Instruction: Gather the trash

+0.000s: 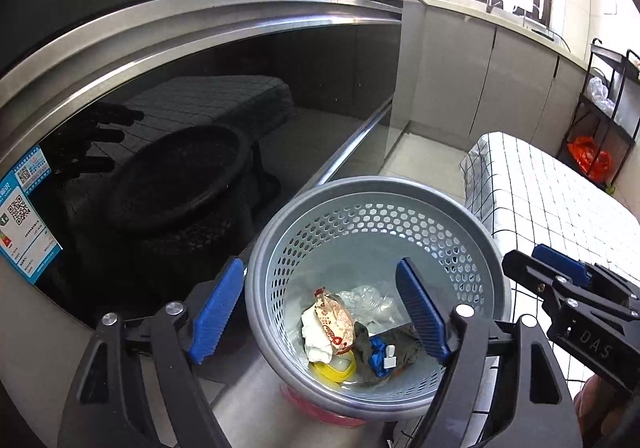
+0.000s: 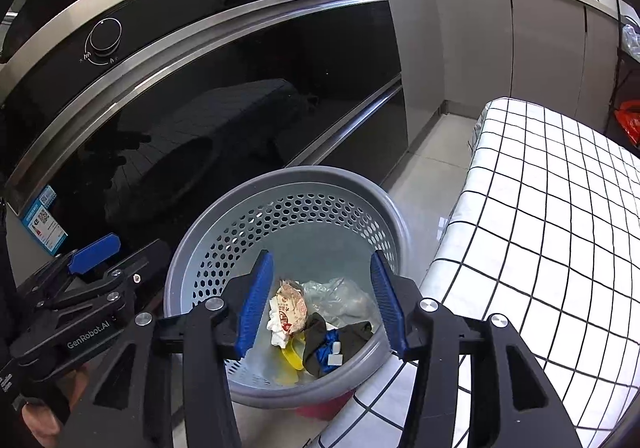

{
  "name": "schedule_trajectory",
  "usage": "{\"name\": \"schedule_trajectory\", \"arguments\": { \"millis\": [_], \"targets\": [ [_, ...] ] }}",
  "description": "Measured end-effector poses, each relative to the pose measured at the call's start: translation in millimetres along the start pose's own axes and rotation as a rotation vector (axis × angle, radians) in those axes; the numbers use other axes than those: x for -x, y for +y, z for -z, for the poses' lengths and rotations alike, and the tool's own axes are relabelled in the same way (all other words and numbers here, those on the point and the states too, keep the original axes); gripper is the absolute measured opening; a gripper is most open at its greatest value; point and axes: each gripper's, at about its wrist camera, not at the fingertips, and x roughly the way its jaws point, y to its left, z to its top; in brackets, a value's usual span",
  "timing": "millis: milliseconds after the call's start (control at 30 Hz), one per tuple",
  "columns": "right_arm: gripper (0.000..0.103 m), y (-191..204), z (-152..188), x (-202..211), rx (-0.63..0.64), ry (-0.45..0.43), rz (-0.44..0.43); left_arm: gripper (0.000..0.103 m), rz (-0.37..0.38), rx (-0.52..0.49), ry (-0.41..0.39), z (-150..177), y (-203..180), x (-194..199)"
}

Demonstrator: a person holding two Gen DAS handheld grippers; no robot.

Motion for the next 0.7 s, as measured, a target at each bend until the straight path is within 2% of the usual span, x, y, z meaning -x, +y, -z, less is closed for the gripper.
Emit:
{"name": "schedule_trajectory", "arguments": {
  "millis": [133,200,467,700],
  "targets": [
    [0.053,-2,3,2,-0.005,-0.003,0.019,0.080,0.000,0.000,-0.006,1,-2,1],
    [0.061,-1,4,3,-0.003,-0.008,0.034,0.083,-0.003,-0.001,-0.008,2,-1,1],
    [0.071,6,8,9,0.010,-0.034,0.077,0.090,-0.006,0.009,-0.013,2,2,3],
    [0.073,11,8,11,0.030,-0.040,0.097,0.093,-0.005,0.010,-0.016,1,4,4]
  ]
}}
